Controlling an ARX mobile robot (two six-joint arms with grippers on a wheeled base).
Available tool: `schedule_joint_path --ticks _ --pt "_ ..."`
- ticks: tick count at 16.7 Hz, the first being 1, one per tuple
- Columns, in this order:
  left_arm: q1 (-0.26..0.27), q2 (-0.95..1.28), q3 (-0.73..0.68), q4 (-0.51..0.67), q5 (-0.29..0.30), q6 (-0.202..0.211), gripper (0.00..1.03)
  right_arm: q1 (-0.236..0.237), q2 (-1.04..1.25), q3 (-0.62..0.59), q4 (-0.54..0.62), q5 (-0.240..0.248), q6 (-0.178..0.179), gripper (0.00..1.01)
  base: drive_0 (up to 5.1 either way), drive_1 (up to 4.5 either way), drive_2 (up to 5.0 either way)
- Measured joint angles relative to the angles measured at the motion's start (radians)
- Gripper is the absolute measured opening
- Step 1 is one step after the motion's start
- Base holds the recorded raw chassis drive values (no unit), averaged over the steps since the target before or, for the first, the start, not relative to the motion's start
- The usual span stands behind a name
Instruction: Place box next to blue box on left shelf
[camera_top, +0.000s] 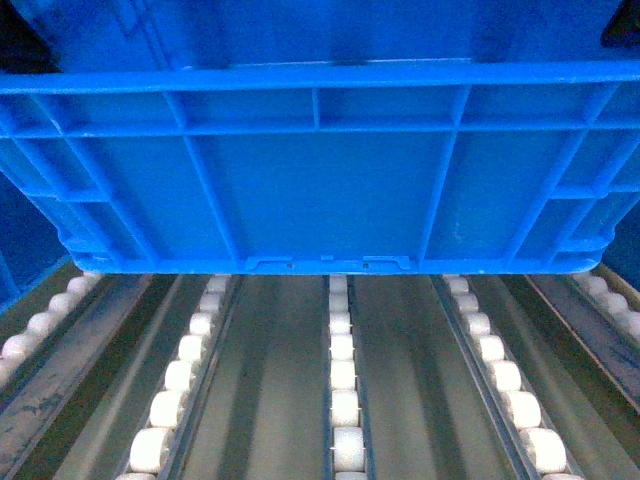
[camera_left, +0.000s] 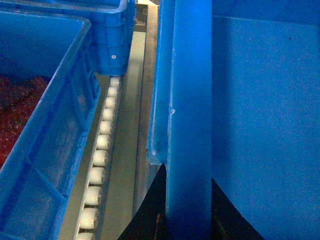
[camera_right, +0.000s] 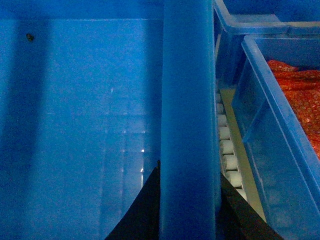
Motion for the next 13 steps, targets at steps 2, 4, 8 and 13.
schedule_joint_path --ticks 2,4,8,13 --pt "0.000 0.000 0.000 0.002 0.000 0.000 0.07 0.000 0.000 0.000 0.002 0.000 0.000 0.21 0.0 0.00 0.0" --pt "0.000 0.000 0.000 0.001 0.000 0.000 0.07 0.000 0.000 0.000 0.000 0.000 0.000 0.21 0.0 0.00 0.0" --pt "0.000 0.000 0.000 0.001 0.000 0.000 0.07 0.000 0.000 0.000 0.001 0.000 0.000 0.21 0.0 0.00 0.0" --pt "0.000 0.000 0.000 0.000 0.000 0.000 0.07 0.000 0.000 0.000 0.001 0.000 0.000 0.21 0.0 0.00 0.0"
